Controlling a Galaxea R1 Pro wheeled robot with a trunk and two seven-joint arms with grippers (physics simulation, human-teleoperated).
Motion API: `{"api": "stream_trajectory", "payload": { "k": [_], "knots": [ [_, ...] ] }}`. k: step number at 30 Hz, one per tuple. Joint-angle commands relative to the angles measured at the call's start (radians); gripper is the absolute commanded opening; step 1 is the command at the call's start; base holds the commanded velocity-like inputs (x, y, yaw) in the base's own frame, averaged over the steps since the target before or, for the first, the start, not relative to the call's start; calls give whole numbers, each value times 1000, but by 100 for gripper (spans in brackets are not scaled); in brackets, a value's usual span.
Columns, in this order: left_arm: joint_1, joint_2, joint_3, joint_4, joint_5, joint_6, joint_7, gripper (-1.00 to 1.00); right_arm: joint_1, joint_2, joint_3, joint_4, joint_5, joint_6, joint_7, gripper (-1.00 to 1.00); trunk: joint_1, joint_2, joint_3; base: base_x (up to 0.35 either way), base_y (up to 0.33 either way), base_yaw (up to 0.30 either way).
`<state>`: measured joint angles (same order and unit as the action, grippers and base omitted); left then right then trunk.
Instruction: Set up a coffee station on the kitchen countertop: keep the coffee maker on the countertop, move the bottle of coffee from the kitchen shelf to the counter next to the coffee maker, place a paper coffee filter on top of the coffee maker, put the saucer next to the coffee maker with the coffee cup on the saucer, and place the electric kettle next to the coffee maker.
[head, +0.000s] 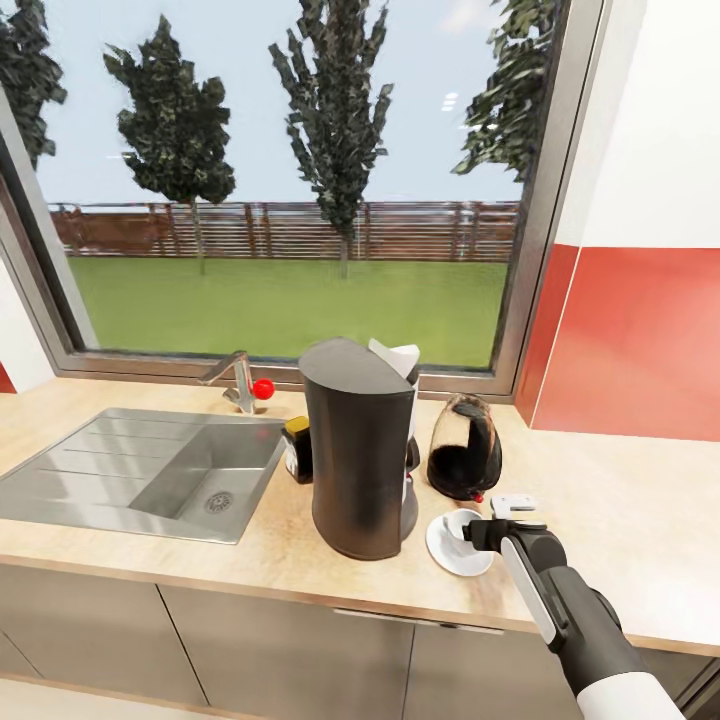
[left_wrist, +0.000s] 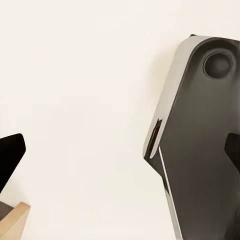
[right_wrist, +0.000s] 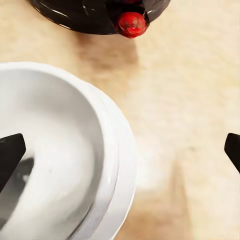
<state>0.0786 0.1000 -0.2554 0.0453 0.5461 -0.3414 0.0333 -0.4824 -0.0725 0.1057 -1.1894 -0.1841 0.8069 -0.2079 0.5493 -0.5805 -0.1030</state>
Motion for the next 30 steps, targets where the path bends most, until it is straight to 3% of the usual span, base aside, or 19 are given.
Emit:
{"api": "stream_trajectory", "payload": {
  "k": [1, 8, 14, 20, 30],
  "knots": [
    [0, 0, -8, 1, 3, -4, 3, 100, -1, -1, 3, -1, -11, 3, -10, 100, 0, -1, -2, 0, 0, 0],
    [-1, -1, -8, 1, 4, -4, 3, 100, -3, 2, 0, -20, -13, 3, -11, 100, 0, -1, -2, 0, 0, 0],
    [-1, 2, -8, 1, 7, -13, 4, 100, -5, 3, 0, -143, -11, 9, -14, 100, 0, -1, -2, 0, 0, 0],
    [-1, 1, -4, 1, 6, -15, 3, 100, -5, 3, 0, -151, -10, 9, -14, 100, 0, -1, -2, -30, 0, 0],
    [-1, 0, -5, -1, 1, -14, 3, 100, -5, 3, 0, -154, -11, 8, -15, 100, 0, -1, -2, -290, 0, 0]
  ]
}}
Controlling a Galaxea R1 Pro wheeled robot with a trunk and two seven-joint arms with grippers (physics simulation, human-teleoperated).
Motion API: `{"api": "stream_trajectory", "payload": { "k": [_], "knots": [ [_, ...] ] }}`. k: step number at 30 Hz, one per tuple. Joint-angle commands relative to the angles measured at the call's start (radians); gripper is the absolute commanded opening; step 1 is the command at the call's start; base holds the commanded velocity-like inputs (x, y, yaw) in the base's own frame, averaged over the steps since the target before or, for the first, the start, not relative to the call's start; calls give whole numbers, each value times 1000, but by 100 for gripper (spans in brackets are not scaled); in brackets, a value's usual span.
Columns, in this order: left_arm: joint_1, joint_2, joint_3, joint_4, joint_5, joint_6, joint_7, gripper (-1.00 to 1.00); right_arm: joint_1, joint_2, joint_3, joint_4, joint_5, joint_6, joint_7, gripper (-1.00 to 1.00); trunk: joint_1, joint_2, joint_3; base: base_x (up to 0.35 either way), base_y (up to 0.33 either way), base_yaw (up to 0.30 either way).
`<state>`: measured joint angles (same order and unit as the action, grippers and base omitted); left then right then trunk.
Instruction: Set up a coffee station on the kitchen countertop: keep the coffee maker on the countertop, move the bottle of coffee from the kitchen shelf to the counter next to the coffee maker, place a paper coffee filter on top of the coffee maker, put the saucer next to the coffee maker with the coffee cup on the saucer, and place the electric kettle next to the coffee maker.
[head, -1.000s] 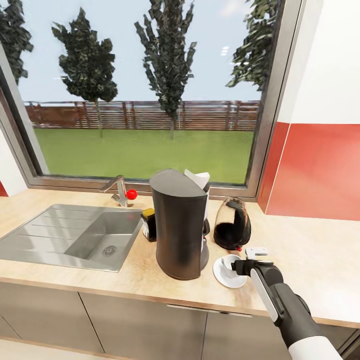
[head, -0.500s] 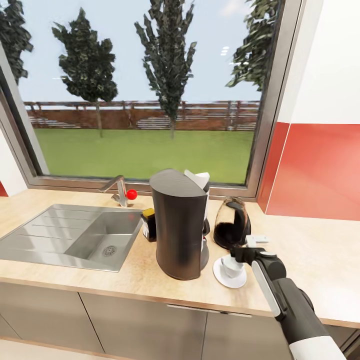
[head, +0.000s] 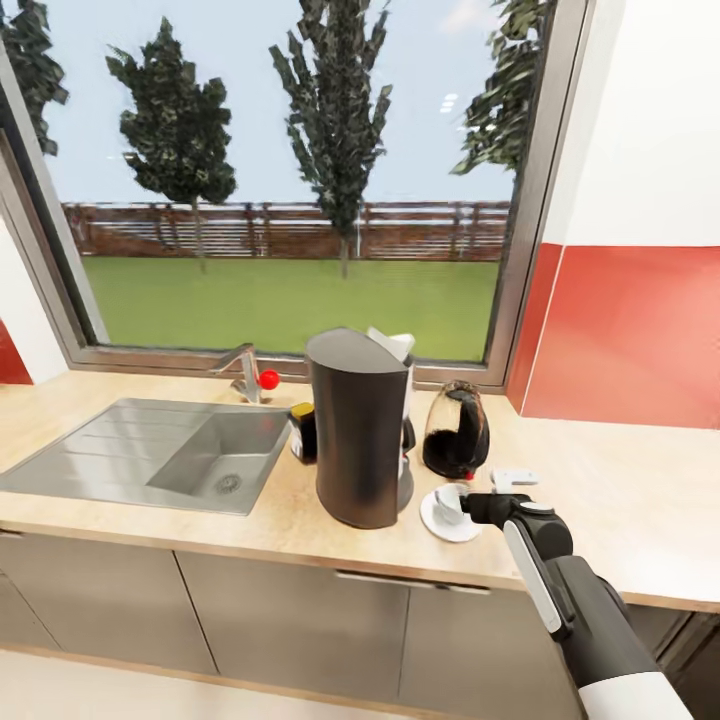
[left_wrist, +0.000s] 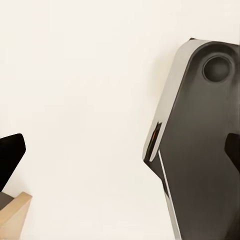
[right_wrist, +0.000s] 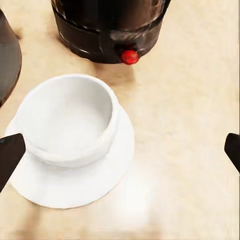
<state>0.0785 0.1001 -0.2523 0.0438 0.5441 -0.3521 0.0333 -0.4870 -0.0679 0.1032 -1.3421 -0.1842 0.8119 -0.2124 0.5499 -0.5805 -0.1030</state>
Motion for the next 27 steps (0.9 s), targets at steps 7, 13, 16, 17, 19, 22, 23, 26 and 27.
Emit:
{"api": "stream_trajectory", "payload": {
  "k": [7, 13, 16, 17, 19, 22, 23, 26, 27],
  "knots": [
    [-1, 0, -9, 1, -1, -4, 3, 100, -1, -1, 3, -7, -11, 3, -10, 100, 0, -2, -2, -326, 0, 0],
    [-1, 0, -14, 0, -1, -6, 3, 100, -1, -1, 3, -1, -10, 1, -9, 100, 0, -2, -2, -334, 0, 0],
    [-4, 4, -17, -18, 0, -8, 2, 100, 0, -3, 3, 38, -9, -7, -8, 100, 0, -2, -2, -329, 0, 0],
    [-5, 6, -17, -27, -1, -8, 2, 100, 0, -4, 3, 69, -11, -19, -7, 100, 0, -2, -2, -289, 0, 0],
    [-7, 9, -17, -44, -2, -8, 2, 100, 2, -4, 3, 181, -15, -144, -5, 100, 0, -2, -2, -172, 0, 0],
    [-8, 9, -18, -52, -3, -8, 2, 100, 2, -3, 3, 372, -15, -491, -3, 100, 0, -2, -2, -60, 0, 0],
    [-9, 8, -18, -53, -3, -7, 2, 100, 3, -3, 3, 452, -15, -634, -3, 100, 0, -2, -2, -23, 0, 0],
    [-11, 5, -19, -55, -5, -7, 2, 100, 4, 15, 5, 843, -15, -1230, -2, 100, 0, -2, -2, -7, 0, 0],
    [-12, 4, -19, -56, -5, -7, 2, 100, 4, 27, 4, 904, -14, -1327, -2, 100, 0, -2, -2, -2, 0, 0]
  ]
}}
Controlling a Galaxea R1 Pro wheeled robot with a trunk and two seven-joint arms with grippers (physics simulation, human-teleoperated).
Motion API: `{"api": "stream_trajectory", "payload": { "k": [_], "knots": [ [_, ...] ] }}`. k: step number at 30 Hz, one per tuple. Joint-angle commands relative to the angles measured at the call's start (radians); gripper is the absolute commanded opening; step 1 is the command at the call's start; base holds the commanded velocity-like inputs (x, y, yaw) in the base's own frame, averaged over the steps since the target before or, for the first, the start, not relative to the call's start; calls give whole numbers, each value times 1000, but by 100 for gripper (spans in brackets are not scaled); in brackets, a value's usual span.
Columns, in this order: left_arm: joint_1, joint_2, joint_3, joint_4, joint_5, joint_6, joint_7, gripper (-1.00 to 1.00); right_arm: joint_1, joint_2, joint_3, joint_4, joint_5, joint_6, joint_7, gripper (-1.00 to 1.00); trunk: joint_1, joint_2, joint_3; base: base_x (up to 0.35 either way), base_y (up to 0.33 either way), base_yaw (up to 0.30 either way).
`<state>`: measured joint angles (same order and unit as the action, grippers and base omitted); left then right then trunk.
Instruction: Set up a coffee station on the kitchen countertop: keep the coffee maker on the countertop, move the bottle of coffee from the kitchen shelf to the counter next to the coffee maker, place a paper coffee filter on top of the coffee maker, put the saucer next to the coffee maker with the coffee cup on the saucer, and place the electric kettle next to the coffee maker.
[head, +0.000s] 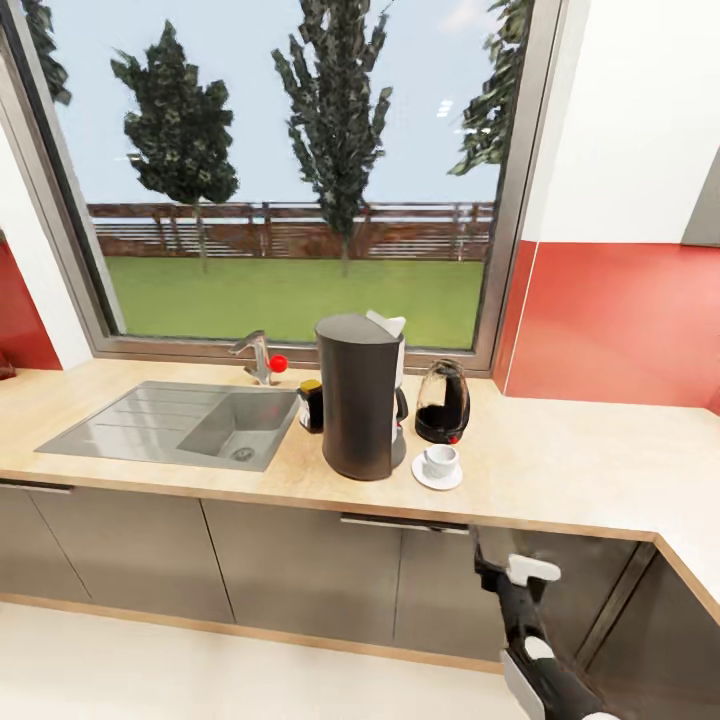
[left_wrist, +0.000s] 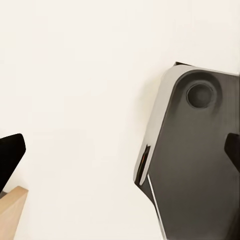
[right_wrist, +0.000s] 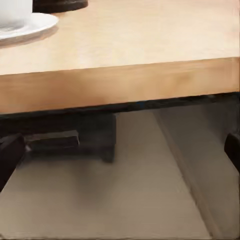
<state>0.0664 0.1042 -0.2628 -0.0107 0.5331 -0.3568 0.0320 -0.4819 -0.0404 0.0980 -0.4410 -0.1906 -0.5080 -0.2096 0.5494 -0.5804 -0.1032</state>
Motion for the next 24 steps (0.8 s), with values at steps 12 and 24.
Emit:
{"api": "stream_trajectory", "payload": {
  "k": [12, 24],
  "knots": [
    [-2, -6, -10, -2, 5, -2, 2, 100, 50, 40, 6, 410, -6, -521, -12, 100, 0, -2, -1, 0, 0, 0],
    [-2, -6, -11, -2, 4, -1, -1, 100, 114, 46, 9, 415, -3, 367, 1, 100, 0, -2, -1, 0, 0, 0]
  ]
}}
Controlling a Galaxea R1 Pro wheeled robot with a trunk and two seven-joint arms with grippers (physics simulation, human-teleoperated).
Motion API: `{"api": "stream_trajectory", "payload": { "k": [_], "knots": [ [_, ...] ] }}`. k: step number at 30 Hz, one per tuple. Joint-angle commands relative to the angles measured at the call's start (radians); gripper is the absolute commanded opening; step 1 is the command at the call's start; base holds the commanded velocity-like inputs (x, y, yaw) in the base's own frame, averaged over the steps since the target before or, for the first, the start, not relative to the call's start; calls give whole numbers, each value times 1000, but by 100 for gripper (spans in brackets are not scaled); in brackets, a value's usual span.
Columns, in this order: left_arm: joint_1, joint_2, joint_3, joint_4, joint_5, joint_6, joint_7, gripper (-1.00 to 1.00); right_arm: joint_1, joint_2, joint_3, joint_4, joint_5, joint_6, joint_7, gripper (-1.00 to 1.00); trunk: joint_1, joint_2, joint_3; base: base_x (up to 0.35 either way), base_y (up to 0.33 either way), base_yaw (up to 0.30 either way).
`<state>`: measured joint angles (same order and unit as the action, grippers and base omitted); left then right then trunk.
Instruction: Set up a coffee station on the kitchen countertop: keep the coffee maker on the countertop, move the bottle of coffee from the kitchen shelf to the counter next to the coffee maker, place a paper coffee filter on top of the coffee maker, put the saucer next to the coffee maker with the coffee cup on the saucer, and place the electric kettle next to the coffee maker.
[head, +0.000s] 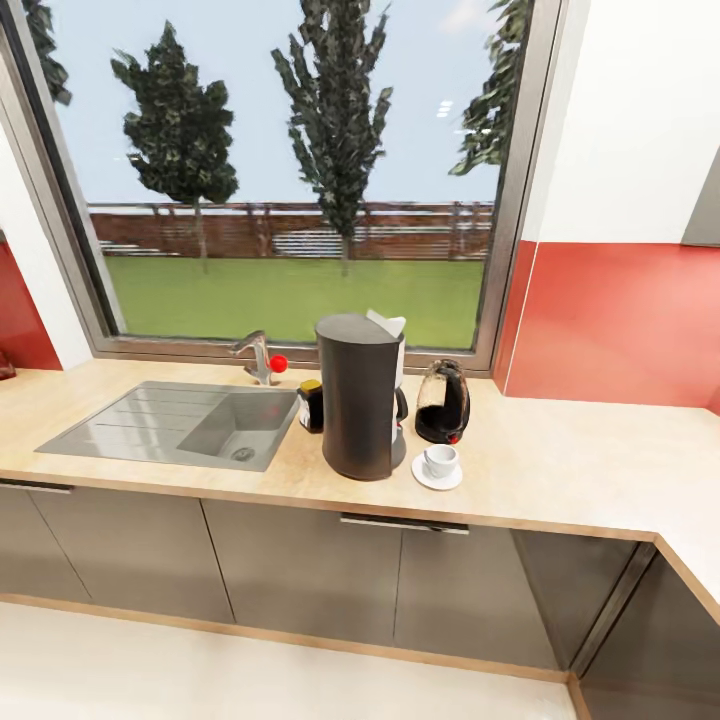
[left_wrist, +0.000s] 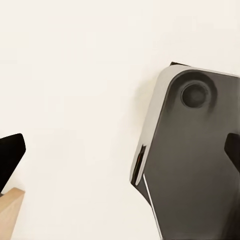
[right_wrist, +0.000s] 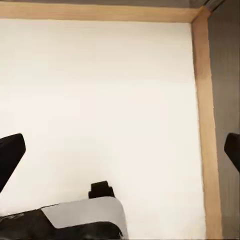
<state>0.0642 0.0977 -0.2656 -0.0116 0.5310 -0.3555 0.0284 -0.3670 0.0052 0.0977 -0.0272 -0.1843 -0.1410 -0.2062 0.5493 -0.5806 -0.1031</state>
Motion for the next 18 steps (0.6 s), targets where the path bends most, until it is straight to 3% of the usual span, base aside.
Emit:
{"api": "stream_trajectory", "payload": {
  "k": [1, 4, 7, 13, 18],
  "knots": [
    [0, 0, -9, -1, 6, -2, 3, 100, -1, 1, 9, 1, -9, 47, 16, 100, 0, -1, -1, 0, 0, 0],
    [0, 1, -9, -1, 6, -2, 2, 100, 0, -4, 8, 2, -6, 168, 136, 100, 0, -1, -1, 0, 0, 0],
    [0, 3, -10, -1, 6, -2, 2, 100, 0, -10, 8, 1, -6, 280, 165, 100, 0, -1, -1, 0, 0, 0],
    [0, 3, -10, 0, 5, -1, 2, 100, 4, -12, 8, 2, -6, 319, 171, 100, 0, -1, -1, 0, 0, 0],
    [1, 4, -13, 4, 4, 3, 3, 100, 60, -9, 8, 3, -5, 347, 174, 100, 0, -1, -1, 0, 0, 0]
  ]
}}
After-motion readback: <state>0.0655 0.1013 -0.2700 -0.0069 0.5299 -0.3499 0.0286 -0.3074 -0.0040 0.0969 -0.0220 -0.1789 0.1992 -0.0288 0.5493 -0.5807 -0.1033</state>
